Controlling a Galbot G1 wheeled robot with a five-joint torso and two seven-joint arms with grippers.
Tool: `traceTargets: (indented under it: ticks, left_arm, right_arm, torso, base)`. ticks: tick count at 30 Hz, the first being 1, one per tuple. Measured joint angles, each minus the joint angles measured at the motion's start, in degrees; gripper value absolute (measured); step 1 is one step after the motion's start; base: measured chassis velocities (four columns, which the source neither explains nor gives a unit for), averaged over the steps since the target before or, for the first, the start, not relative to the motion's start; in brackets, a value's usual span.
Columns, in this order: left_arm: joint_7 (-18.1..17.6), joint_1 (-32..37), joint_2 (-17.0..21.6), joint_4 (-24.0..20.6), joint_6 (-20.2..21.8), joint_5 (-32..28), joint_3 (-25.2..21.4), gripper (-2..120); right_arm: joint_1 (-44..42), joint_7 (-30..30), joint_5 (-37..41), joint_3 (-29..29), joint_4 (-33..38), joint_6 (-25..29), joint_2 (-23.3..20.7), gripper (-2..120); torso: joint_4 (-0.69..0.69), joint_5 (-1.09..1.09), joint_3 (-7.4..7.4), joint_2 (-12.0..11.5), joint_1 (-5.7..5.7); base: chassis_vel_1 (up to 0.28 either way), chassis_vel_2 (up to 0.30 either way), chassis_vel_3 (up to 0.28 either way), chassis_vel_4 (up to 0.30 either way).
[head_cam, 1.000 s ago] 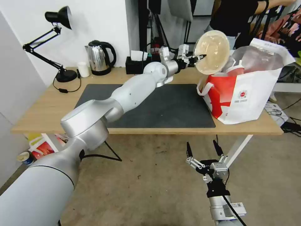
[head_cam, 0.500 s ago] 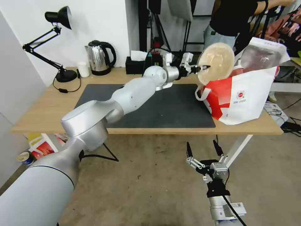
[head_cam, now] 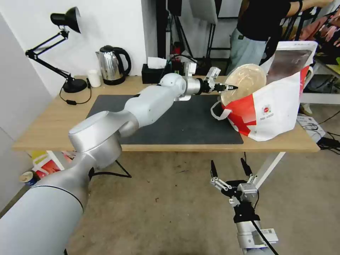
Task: Pick up the trash from the table and place it into the takeout bag.
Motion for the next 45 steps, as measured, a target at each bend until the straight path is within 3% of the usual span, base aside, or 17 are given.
traceTargets:
  ticks: [7, 13, 20, 28, 32, 45]
  left_arm:
    - [4.6, -1.0, 0.0, 0.9, -0.1, 1.9, 0.2, 2]
    - [6.1, -1.7, 0.0, 0.9, -0.3, 2.6, 0.5, 2]
    - [9.5, -2.3, 0.0, 0.9, -0.9, 3.1, 0.3, 12]
    - [12.8, -3.1, 0.0, 1.7, 0.2, 6.1, 0.4, 11]
    - [13.5, -3.2, 0.1, 2.7, 0.3, 8.3, 0.6, 19]
    - [12.7, -2.6, 0.0, 3.6, 1.7, 9.2, 0.9, 69]
  right_arm:
    - [0.0, 0.0, 0.0, 0.0, 0.0, 0.0, 0.0, 100]
    - [0.0, 0.0, 0.0, 0.0, 0.0, 0.0, 0.0, 100]
    - [0.0, 0.0, 0.0, 0.0, 0.0, 0.0, 0.0, 100]
    - [0.0, 0.0, 0.0, 0.0, 0.0, 0.0, 0.0, 100]
    - [0.0, 0.0, 0.0, 0.0, 0.0, 0.0, 0.0, 100]
    - [0.0, 0.0, 0.0, 0.0, 0.0, 0.0, 0.0, 100]
  torso:
    - [0.01, 0.00, 0.00, 0.0, 0.00]
    - [0.01, 0.00, 0.00, 0.0, 0.00]
    - [0.01, 0.00, 0.00, 0.0, 0.00]
    - [0.00, 0.00, 0.00, 0.0, 0.00]
    - [0.01, 0.00, 0.00, 0.0, 0.00]
    - [0.01, 0.00, 0.00, 0.0, 0.00]
  base:
    - [0.000, 0.000, 0.000, 0.000]
    - [0.000, 0.000, 0.000, 0.000]
    - [0.000, 0.000, 0.000, 0.000]
    - [0.000, 0.000, 0.000, 0.000]
    - [0.000, 0.000, 0.000, 0.000]
    - [0.000, 0.000, 0.000, 0.000]
